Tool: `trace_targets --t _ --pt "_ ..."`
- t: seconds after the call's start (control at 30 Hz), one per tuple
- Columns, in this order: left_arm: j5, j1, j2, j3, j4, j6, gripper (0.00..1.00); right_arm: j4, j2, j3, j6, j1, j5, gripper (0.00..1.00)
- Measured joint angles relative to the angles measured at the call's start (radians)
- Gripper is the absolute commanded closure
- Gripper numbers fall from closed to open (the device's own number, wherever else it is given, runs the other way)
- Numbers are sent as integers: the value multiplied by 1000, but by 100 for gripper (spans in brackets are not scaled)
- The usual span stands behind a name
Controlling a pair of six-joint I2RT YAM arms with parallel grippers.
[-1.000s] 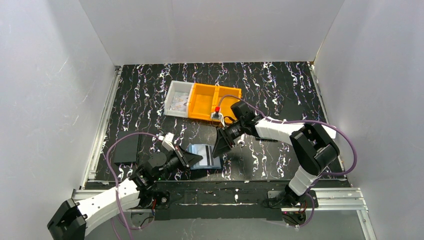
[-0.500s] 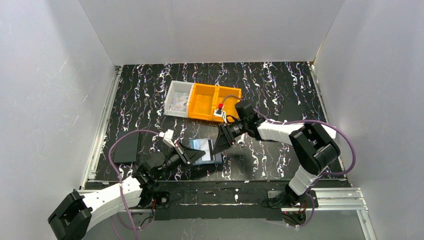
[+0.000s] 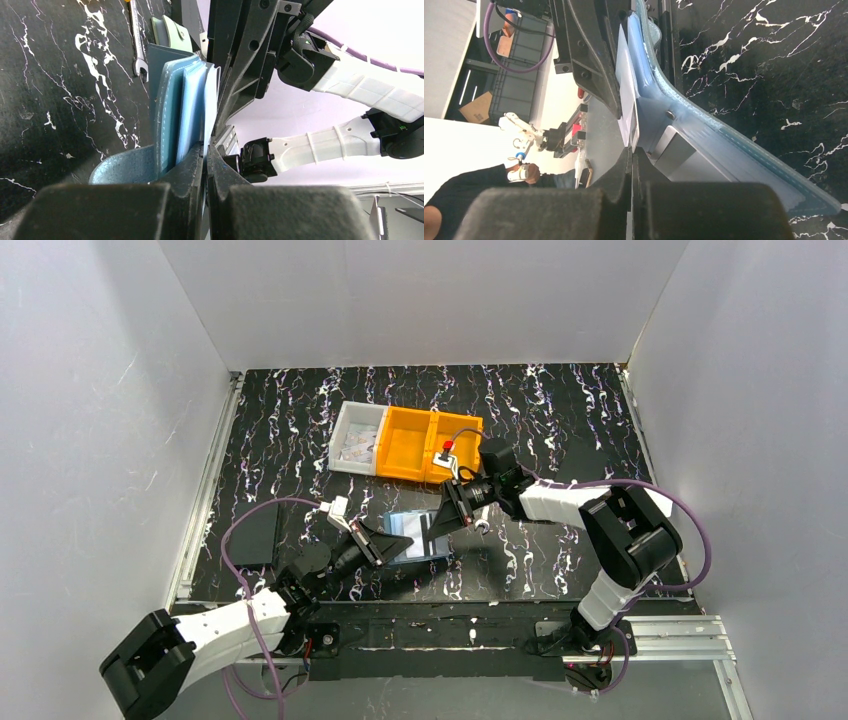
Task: Take the credit cards out of the card holder
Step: Pick up the card holder from the center of the board, then remove the credit card from the card holder.
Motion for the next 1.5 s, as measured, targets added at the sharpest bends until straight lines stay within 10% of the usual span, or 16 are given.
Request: trace_targets --t 0.27,0.73,0.97,1.1,1.5 --pt "-29 2 6 -11 7 -16 76 -66 0 9 -71 -18 5 99" --pt "-97 86 -8 -11 -129 -10 90 -408 138 93 -377 -74 224 99" --pt "-38 108 -8 -11 -220 51 40 -608 159 185 -559 -82 270 99" --pt "34 111 -9 -4 -263 92 28 -698 101 207 -690 -89 249 99" --pt "214 112 149 225 -301 272 27 -911 32 264 -948 -105 56 99"
